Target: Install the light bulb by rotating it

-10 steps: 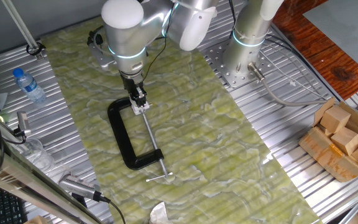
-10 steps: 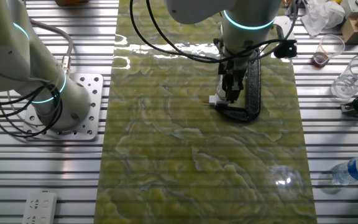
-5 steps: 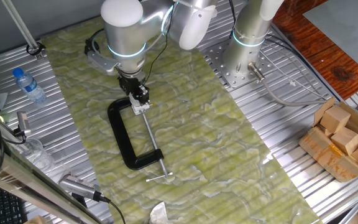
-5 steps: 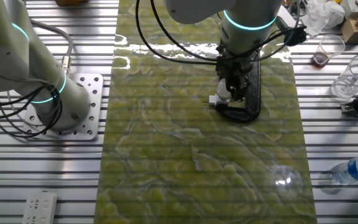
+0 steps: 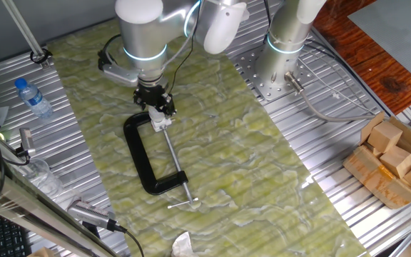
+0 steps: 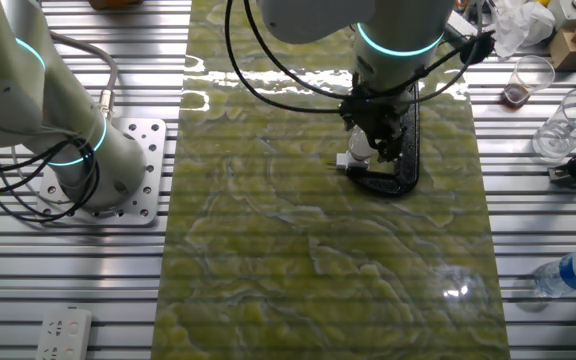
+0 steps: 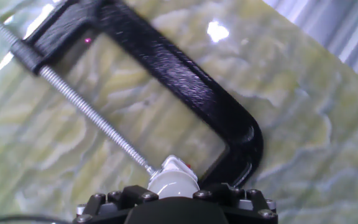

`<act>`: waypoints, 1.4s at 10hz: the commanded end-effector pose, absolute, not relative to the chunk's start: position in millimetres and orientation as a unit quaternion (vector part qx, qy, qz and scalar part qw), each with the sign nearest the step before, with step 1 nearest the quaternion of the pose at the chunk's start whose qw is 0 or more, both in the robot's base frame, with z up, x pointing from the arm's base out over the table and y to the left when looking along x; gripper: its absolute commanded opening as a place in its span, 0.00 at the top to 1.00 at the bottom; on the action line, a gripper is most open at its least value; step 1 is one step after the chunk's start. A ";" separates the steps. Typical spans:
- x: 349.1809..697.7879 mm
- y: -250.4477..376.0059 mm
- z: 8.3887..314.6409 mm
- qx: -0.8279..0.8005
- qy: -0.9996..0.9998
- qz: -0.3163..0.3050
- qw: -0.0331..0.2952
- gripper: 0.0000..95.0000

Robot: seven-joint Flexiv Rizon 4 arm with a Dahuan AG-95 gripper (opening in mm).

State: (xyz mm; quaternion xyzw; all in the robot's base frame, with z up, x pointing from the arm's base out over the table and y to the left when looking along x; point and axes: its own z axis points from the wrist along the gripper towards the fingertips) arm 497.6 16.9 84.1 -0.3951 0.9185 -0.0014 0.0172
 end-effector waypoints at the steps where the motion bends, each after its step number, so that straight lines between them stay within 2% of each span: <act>1: 498.1 17.0 83.5 -0.491 0.871 0.000 0.028 0.20; 6: 498.0 16.9 83.2 -0.551 0.834 0.001 0.039 0.20; 13: 498.0 16.9 80.4 -0.576 0.817 0.004 0.033 0.20; 14: 497.9 16.8 78.8 -0.582 0.813 0.004 0.033 0.40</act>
